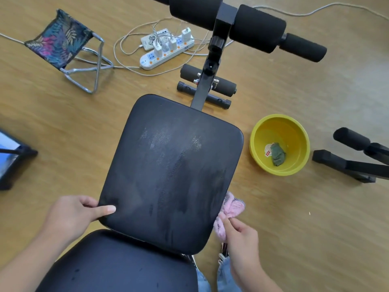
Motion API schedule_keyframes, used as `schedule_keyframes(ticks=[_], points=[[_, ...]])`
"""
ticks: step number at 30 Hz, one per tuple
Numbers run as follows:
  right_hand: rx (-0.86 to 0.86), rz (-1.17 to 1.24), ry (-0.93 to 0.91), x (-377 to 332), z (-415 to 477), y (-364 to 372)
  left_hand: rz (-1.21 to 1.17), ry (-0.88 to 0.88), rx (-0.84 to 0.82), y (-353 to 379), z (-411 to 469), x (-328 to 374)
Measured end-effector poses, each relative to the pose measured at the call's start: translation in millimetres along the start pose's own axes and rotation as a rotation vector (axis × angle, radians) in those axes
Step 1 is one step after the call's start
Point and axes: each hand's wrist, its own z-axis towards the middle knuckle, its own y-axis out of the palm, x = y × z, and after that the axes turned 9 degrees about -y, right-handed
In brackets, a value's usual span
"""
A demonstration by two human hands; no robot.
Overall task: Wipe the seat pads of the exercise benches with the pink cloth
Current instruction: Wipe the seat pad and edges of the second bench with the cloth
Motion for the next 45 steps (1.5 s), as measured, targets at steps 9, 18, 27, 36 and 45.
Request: schedule_keyframes(ticks=[9, 18, 27, 36, 45], points=[[-0.094, -0.316, 0.117, 55, -53, 31, 0.011, -0.009, 0.017, 0, 2, -5], [0.331, -0.154, -0.459, -73, 28, 26, -0.006, -0.021, -0.001, -3, 1, -1], [-0.944, -1.053, -1.603, -44, 14, 27, 0.006, -0.022, -0.005, -2, 4, -4], [-0.422, -0.913, -1.201, -73, 14, 96, -0.011, -0.043, 0.029, -1, 5, -3], [-0.927, -1.251, -1.637, -40, -2, 55, -0.030, -0.117, 0.027, 3, -10, 1]])
